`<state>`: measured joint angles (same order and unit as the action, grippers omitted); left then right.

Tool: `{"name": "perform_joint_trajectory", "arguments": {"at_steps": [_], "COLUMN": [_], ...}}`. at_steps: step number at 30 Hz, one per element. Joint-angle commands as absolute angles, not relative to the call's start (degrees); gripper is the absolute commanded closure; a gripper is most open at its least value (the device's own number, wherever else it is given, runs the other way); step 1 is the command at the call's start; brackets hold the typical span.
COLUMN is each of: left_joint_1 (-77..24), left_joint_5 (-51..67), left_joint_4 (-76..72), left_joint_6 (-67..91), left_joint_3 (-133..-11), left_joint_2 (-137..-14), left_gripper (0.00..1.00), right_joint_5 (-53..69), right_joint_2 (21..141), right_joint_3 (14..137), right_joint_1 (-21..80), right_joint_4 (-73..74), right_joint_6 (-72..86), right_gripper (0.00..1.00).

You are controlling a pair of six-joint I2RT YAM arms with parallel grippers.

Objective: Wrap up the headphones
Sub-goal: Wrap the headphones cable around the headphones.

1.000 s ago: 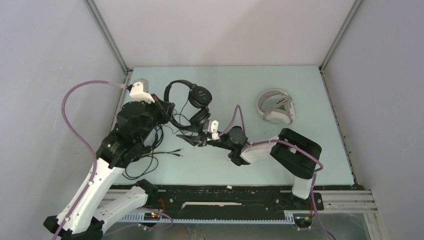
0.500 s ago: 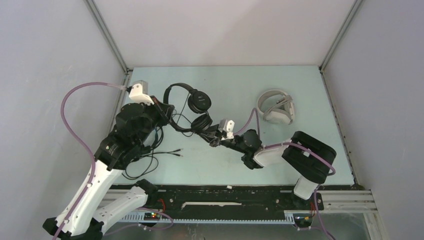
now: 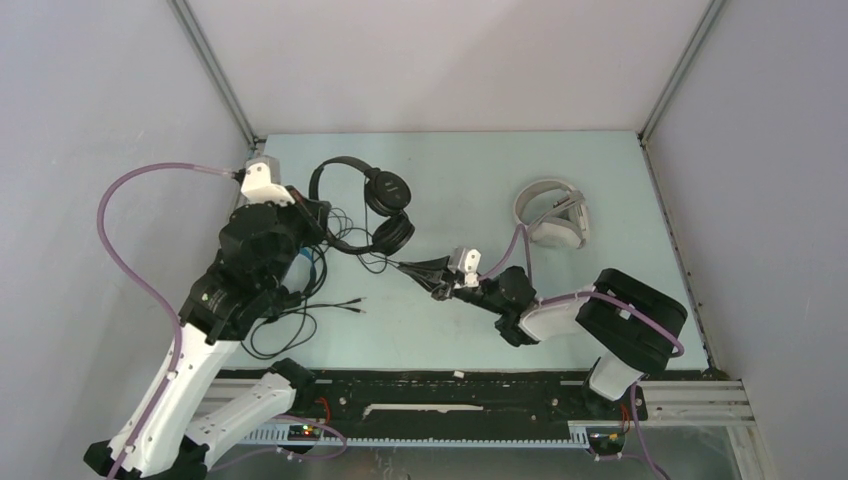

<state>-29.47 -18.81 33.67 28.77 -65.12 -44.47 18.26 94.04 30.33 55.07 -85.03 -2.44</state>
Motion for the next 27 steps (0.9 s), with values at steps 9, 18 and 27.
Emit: {"name": "perform_joint_trajectory", "arguments": {"at_steps": [9,18,27], "left_joint_1": [-28.39,-28.34,-28.37], "left_joint_5": [-17.27,-15.81,-16.76], "left_joint_4": [35.58,48.88,49.17], "left_joint_6": [23.26,18.27,19.21], "left_joint_3": [-74.00,-80.73,-80.28], "left_joint_2": [-45.30,-48.77,-50.70], "left_gripper": [1.00,1.00,1.00], "right_joint_5": [10.09,7.18,5.97], "right_joint_2": [91.47,90.78,91.20], "right_joint_3": [27.86,28.44,29.18], "right_joint_1": [53.25,51.20,50.25], "right_joint_4": [-86.75,-86.83,-86.87], "right_joint_6": [-5.05,-12.92,-11.74], "right_gripper": [1.00,1.00,1.00]}}
